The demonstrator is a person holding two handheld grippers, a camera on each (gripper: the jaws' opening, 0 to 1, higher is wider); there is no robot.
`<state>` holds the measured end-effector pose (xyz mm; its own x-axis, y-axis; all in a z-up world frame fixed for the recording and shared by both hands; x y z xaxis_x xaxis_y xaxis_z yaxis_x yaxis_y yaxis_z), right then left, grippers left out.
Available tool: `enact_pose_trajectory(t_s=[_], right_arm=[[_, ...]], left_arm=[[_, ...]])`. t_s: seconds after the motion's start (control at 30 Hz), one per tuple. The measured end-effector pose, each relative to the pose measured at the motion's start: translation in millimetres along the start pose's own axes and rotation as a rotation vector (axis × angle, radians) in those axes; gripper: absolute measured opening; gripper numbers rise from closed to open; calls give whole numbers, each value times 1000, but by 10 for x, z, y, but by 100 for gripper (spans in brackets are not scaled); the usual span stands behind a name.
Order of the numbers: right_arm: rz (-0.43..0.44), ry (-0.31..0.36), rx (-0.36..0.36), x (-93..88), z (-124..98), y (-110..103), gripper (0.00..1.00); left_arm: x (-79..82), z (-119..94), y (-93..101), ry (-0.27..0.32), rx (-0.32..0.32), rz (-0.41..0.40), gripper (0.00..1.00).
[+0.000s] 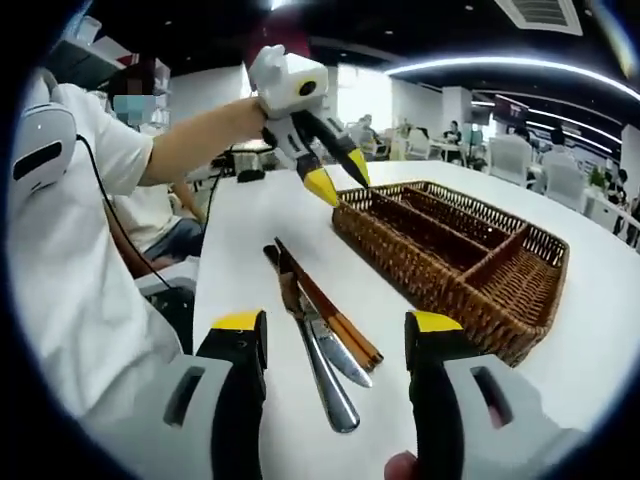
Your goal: Arrange the knives, forks, and spoons in their matching storage slots by inserting each utensil handle-first until every utensil is classified and aligned in the correct compartment
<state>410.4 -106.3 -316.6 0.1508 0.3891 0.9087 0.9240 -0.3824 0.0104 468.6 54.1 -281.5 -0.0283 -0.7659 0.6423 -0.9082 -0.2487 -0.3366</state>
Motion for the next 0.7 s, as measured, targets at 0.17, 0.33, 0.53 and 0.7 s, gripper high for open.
enact_pose_trajectory(t_s=[0.17,0.33,0.53,0.7], right_arm=[[-6,-3,9,2,17,-52,57],[-22,-19,22,-10,39,-123,57],[-24,-29,40,-23,55,-167,54],[-5,-35,70,-36,79,-216,49]], left_arm=[[-25,-22,75,9,-35,-2,27],[-143,-34,233,2,-103,14,27],[-194,7,434,-22,-156,43,26],[-237,33,534,-37,-226,46,26]])
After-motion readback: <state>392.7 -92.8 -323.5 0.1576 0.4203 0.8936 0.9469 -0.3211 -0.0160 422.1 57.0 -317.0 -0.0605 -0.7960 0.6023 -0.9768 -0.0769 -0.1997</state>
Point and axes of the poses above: the point that each gripper's makers call its tool centre point, and the gripper's own axes: z roughly forward along the fingers, y roughly to its right, x roughly out of its top, the point moved 4 cm from there along -z, roughly backward along the fingers, and after that the axes turned 3 degrees about x, right-handed, at the moved point
